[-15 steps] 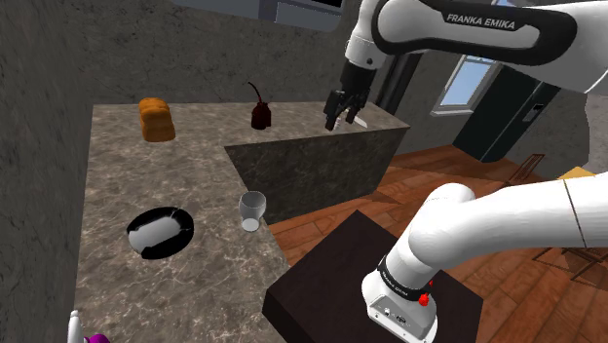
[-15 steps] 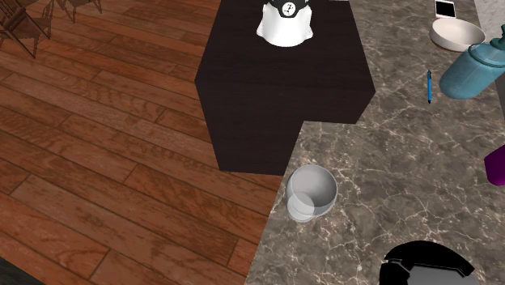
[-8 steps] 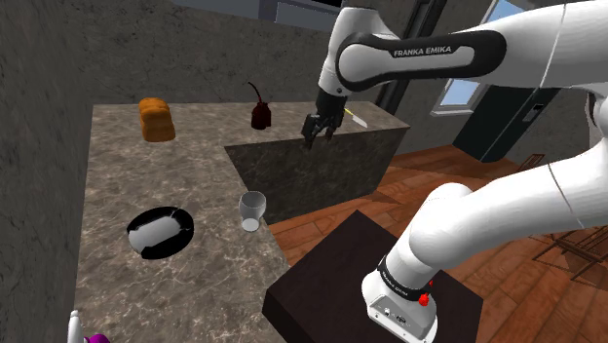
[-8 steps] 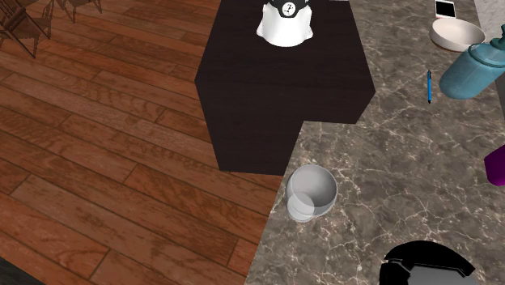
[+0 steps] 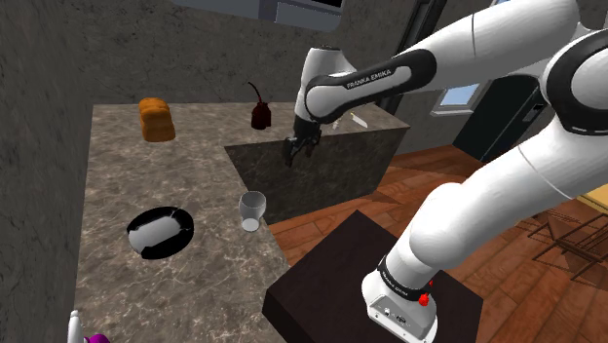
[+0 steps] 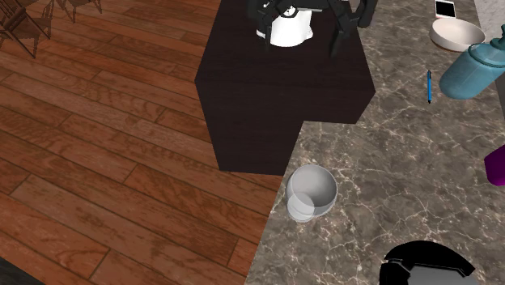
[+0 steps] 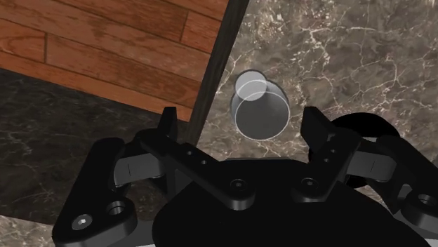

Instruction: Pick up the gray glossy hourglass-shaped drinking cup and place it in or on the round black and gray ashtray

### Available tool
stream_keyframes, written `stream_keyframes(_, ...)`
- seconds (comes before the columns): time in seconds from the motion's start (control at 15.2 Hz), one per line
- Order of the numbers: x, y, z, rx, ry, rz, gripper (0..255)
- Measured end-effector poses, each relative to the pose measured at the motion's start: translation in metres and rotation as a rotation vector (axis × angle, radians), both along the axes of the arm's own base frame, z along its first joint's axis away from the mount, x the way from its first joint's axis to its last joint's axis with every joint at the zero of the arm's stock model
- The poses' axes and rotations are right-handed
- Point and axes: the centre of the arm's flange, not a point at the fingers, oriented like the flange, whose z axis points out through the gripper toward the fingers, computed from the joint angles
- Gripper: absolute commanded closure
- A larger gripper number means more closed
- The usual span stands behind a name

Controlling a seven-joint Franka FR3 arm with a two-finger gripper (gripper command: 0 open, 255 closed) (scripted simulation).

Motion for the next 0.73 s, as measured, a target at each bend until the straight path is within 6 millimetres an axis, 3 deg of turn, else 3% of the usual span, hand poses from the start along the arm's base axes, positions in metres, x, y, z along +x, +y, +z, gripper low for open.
stream_keyframes(0.73, 0.072, 0.016, -0.128, -0.013, 0.014, 0.03, 0)
